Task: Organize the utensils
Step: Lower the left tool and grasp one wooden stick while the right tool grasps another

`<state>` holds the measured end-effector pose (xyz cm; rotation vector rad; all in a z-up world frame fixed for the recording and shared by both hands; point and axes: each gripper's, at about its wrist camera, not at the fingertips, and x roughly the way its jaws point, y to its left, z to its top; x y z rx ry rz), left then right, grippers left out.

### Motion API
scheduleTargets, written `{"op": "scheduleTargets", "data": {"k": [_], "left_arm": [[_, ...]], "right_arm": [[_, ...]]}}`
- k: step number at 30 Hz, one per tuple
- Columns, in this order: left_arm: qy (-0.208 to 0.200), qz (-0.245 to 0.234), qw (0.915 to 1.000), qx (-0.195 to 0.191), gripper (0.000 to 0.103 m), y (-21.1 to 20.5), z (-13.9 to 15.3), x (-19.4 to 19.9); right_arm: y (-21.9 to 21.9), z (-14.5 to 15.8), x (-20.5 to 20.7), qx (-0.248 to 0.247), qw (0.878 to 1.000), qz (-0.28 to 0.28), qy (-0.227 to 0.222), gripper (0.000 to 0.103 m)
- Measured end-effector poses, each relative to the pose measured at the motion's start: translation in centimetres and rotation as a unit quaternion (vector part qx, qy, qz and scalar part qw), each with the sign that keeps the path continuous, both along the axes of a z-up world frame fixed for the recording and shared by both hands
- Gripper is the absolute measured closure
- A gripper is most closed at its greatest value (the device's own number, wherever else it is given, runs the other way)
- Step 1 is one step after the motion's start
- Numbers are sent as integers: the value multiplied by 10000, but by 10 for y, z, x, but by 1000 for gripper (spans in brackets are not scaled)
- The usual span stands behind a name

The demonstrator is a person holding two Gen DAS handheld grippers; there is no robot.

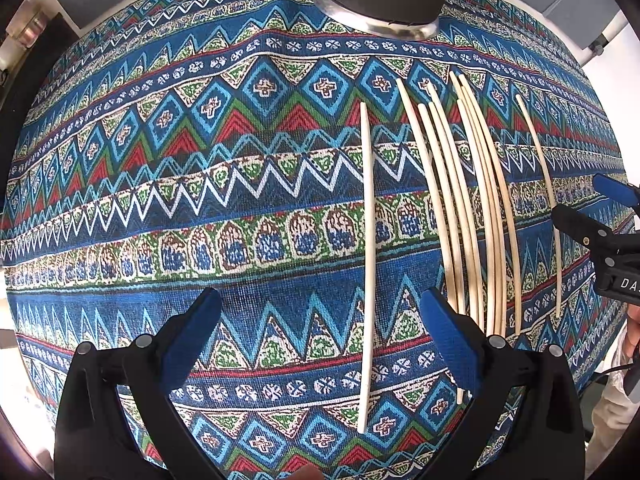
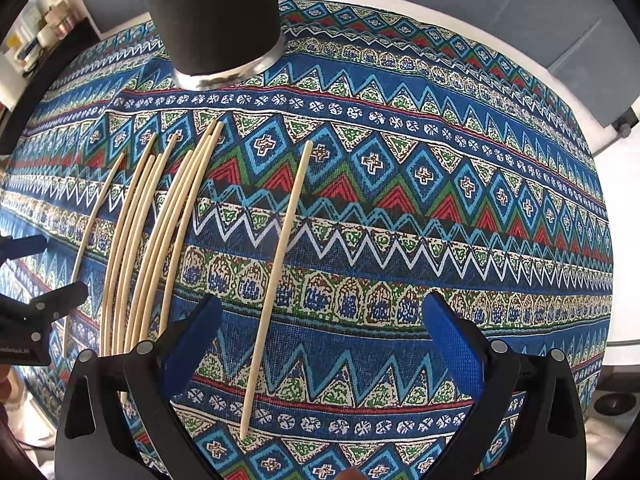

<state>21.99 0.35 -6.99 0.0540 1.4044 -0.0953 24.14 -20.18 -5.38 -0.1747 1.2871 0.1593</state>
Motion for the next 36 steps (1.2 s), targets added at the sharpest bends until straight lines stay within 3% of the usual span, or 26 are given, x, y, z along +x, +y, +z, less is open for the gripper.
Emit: {"op": "scheduleTargets", "data": {"k": [8, 15, 21, 24, 26, 27, 28, 29, 30, 31, 33, 36], "left_arm": [[29, -76, 9998, 172, 4, -6, -8, 8], [23, -88, 9998, 161, 4, -2, -9, 13], [134, -309, 9993, 154, 5, -4, -7, 8], [-21, -280, 9995, 123, 13, 2, -3, 4], [-54, -225, 9997, 115, 35, 11, 2, 2], [-63, -207, 9997, 118, 42, 17, 5, 2], [-75, -154, 9998, 98, 58, 23, 7, 2], [-80, -97, 9999, 79, 72, 29, 9, 2], [-82, -61, 9999, 42, 78, 35, 9, 2], [-102, -45, 9999, 26, 85, 39, 9, 2], [-152, -104, 9998, -6, 91, 46, 10, 0], [-194, -167, 9996, -80, 97, 52, 10, -1]], "right_arm": [[9, -22, 27, 113, 9985, 64, 530, 7], [11, -24, 52, 158, 9987, 103, 472, 6], [9, -19, 26, 207, 9987, 251, 383, 6], [7, -18, 21, 177, 9986, 326, 372, 7], [3, -15, 20, 182, 9986, 328, 373, 14], [-1, -11, 18, 191, 9987, 328, 343, 27], [-5, -7, 16, 205, 9986, 356, 321, 45], [-11, -4, 15, 214, 9984, 402, 330, 55], [-18, -2, 14, 222, 9983, 421, 344, 73], [-25, -1, 13, 251, 9982, 406, 358, 84], [-37, 0, 11, 274, 9985, 376, 298, 96], [-54, -1, 9, 381, 9982, 371, 285, 98]]}}
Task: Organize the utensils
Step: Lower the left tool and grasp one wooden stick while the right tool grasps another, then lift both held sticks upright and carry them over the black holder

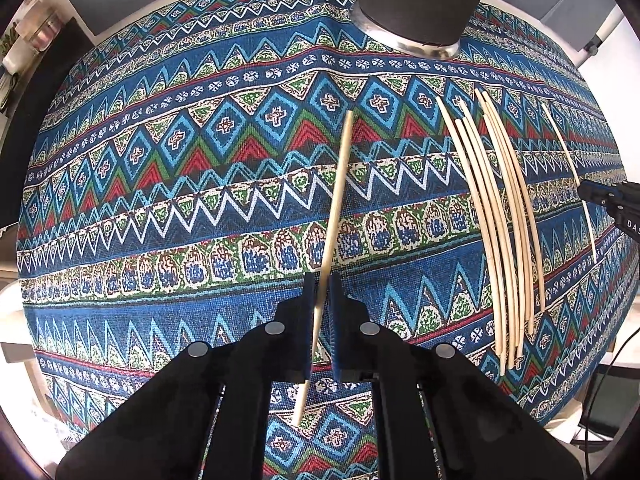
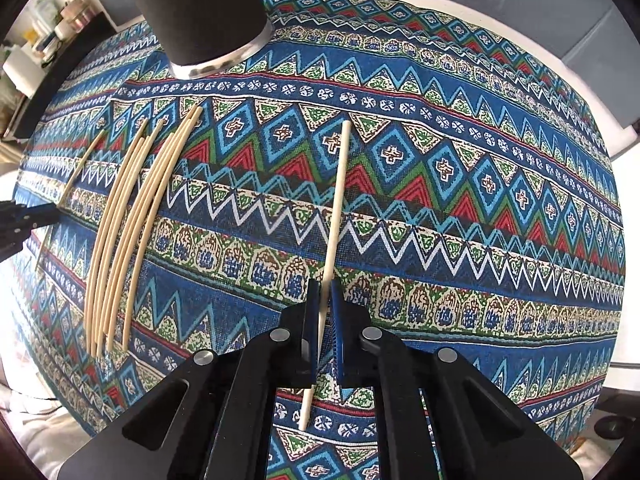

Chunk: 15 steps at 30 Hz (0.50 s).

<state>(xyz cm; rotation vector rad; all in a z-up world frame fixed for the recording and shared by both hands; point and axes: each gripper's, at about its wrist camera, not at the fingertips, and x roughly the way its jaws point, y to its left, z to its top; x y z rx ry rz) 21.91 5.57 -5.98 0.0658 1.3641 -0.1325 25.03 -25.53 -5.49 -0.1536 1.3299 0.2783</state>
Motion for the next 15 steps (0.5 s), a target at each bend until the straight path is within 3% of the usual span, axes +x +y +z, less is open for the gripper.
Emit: {"op": "scheduleTargets", "data": {"k": [11, 15], "left_arm": [[135, -76, 9999, -3, 98, 9, 1, -7], [187, -21, 9998, 45, 98, 2, 3, -13]], "right_arm": [[-51, 9, -30, 342, 9992, -83, 214, 98], [-57, 24, -46, 446, 9990, 39, 40, 98]]}}
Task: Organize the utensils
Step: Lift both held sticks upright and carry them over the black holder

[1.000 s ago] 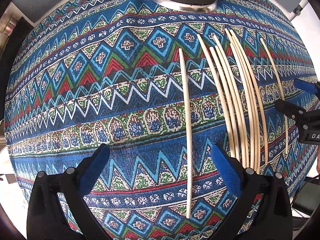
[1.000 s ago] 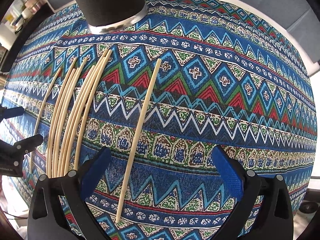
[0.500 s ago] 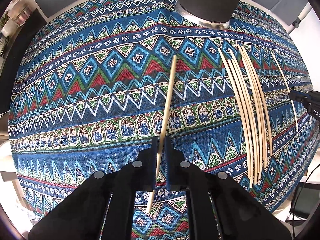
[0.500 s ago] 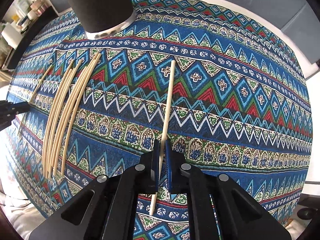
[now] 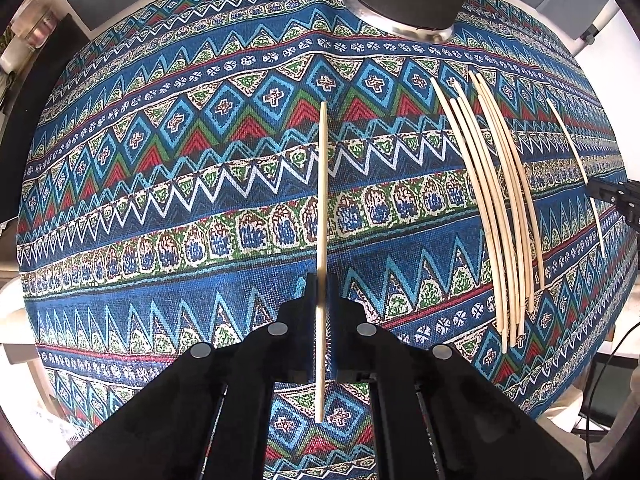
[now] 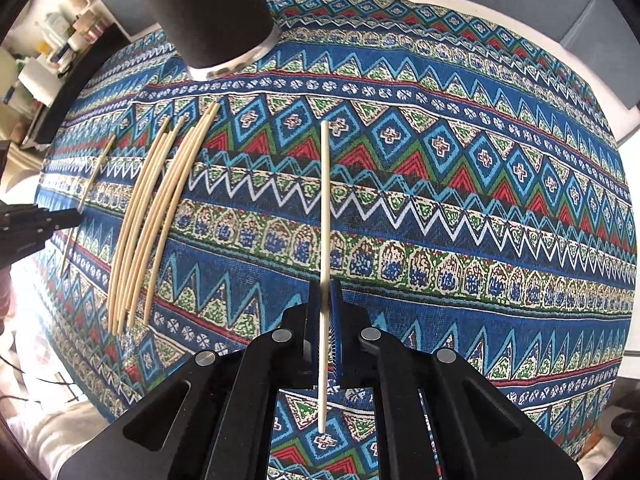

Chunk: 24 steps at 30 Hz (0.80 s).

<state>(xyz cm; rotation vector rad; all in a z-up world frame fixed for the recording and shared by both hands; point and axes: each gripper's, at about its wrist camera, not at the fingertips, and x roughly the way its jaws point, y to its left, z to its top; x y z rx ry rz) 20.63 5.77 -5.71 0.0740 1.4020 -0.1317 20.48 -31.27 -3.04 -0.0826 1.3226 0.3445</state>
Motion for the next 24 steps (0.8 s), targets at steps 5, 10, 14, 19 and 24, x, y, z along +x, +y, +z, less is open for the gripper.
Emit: {"op": "scheduleTargets", "data": {"k": [5, 10, 14, 19, 24], "left_arm": [[-89, 45, 9999, 77, 98, -2, 12, -4], [-357, 151, 9992, 101, 98, 3, 38, -6], [-663, 125, 9977, 50, 98, 6, 64, -10], [-924, 125, 9956, 43, 98, -6, 89, -9], [-1236, 132, 9922, -53, 98, -11, 113, -2]], "right_arm": [[7, 33, -2, 105, 9994, 169, -275, 98], [15, 56, -5, 234, 9980, 372, -457, 98], [27, 69, -4, 305, 9962, 526, -626, 98], [45, 83, 2, 504, 9937, 629, -776, 98], [54, 98, 9, 873, 9894, 631, -974, 98]]}}
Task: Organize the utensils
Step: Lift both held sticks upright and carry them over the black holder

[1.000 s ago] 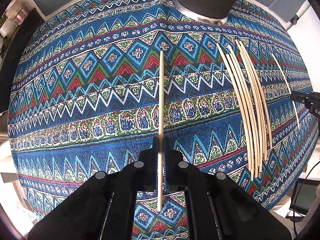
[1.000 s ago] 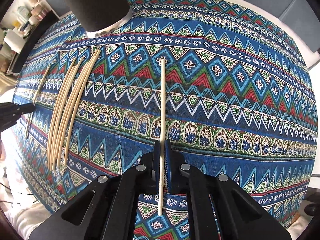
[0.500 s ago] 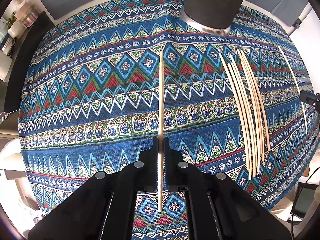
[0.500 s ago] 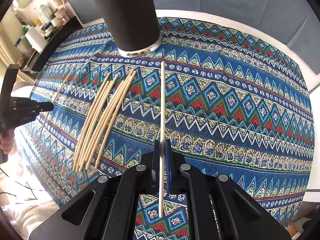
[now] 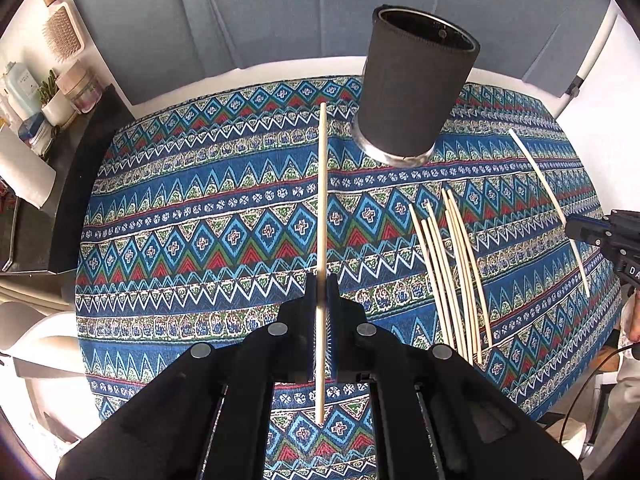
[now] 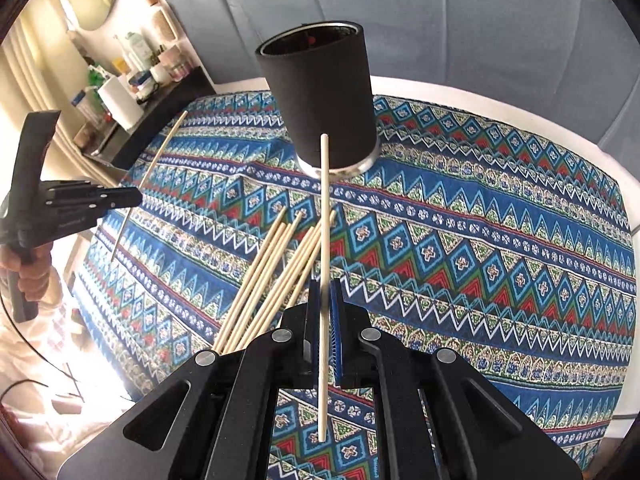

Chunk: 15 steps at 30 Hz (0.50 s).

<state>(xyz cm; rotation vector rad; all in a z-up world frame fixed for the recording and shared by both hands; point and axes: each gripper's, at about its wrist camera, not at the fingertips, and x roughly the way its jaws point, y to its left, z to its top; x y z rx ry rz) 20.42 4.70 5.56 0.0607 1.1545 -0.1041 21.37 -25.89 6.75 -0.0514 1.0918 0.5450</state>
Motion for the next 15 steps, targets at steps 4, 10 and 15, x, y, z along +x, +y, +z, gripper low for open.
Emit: {"op": "scheduleTargets", "data": {"k": [4, 10, 15], "left_arm": [[-184, -35, 9998, -87, 98, -4, 15, 6], [-493, -132, 9986, -154, 98, -18, 42, 14], [-719, -207, 9970, -198, 98, -30, 61, 25]], "right_arm": [[-3, 17, 6, 407, 9990, -20, -171, 98], [-11, 45, 18, 1039, 9933, -106, -486, 98], [-18, 68, 32, 1636, 9835, -68, -769, 98]]}}
